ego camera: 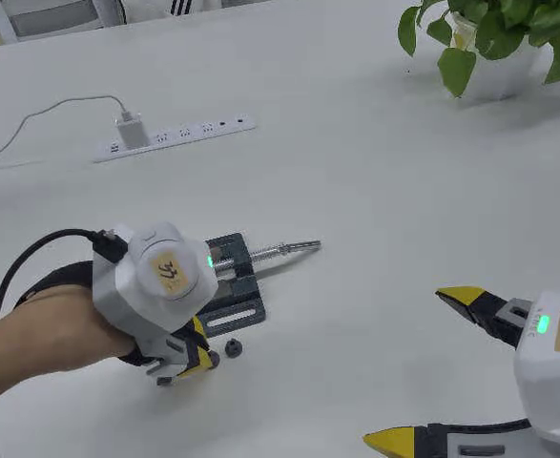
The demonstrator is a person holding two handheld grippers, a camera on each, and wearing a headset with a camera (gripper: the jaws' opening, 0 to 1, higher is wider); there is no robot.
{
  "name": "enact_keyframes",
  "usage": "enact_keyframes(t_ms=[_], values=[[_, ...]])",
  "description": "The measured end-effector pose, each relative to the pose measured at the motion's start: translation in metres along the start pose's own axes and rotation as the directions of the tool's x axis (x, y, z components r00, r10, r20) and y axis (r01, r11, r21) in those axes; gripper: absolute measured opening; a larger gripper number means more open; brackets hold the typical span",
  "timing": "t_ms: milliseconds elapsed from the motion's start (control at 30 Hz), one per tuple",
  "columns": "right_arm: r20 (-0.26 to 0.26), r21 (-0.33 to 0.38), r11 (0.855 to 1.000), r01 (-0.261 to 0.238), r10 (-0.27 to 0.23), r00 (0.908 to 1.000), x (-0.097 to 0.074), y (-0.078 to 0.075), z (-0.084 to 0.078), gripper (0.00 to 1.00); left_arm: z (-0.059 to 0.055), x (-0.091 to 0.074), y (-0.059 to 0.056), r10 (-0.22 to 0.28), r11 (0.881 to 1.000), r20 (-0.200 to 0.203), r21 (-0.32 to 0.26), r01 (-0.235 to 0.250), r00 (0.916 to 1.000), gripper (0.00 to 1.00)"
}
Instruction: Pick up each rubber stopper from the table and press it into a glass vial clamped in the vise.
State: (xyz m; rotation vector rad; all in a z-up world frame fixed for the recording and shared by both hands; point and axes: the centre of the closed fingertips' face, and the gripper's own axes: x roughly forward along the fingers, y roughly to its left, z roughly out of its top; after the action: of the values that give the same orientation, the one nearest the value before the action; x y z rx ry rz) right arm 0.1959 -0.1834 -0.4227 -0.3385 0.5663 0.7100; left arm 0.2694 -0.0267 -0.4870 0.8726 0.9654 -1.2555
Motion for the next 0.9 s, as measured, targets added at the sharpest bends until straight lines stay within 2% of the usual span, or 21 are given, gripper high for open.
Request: enact_keyframes(t_ms=[267, 433, 533, 800, 900], values=[[0.001, 0.002, 1.000, 0.000, 0.000, 1.0000, -0.0004, 0.0001, 0.0004, 0.89, 0.0035, 0.0021, -0.0030, -0.019, 1.000, -0.012, 0.014, 0.019, 0.9997, 0.06], [0.000, 0.001, 1.000, 0.001, -0.001, 1.0000, -0.0009, -0.0001, 0.0001, 0.88, 0.0009, 0.0077, -0.0038, -0.021, 0.998, -0.060, 0.057, 0.024, 0.9980, 0.06], [0.000, 0.001, 1.000, 0.003, -0.003, 1.0000, -0.0013, -0.0009, 0.0001, 0.88, 0.0027, 0.0069, -0.0042, -0.020, 0.997, -0.069, 0.069, 0.025, 0.9974, 0.06], [0.003, -0.007, 1.000, 0.007, -0.007, 1.0000, -0.0023, -0.0007, 0.0009, 0.85, 0.0018, 0.0064, -0.0043, -0.012, 0.999, -0.074, 0.045, 0.015, 0.9972, 0.05], [0.007, -0.004, 1.000, 0.005, -0.005, 1.0000, -0.0026, -0.0002, 0.0021, 0.85, 0.0014, 0.0059, -0.0038, -0.004, 1.000, -0.063, 0.009, 0.004, 0.9980, 0.05]])
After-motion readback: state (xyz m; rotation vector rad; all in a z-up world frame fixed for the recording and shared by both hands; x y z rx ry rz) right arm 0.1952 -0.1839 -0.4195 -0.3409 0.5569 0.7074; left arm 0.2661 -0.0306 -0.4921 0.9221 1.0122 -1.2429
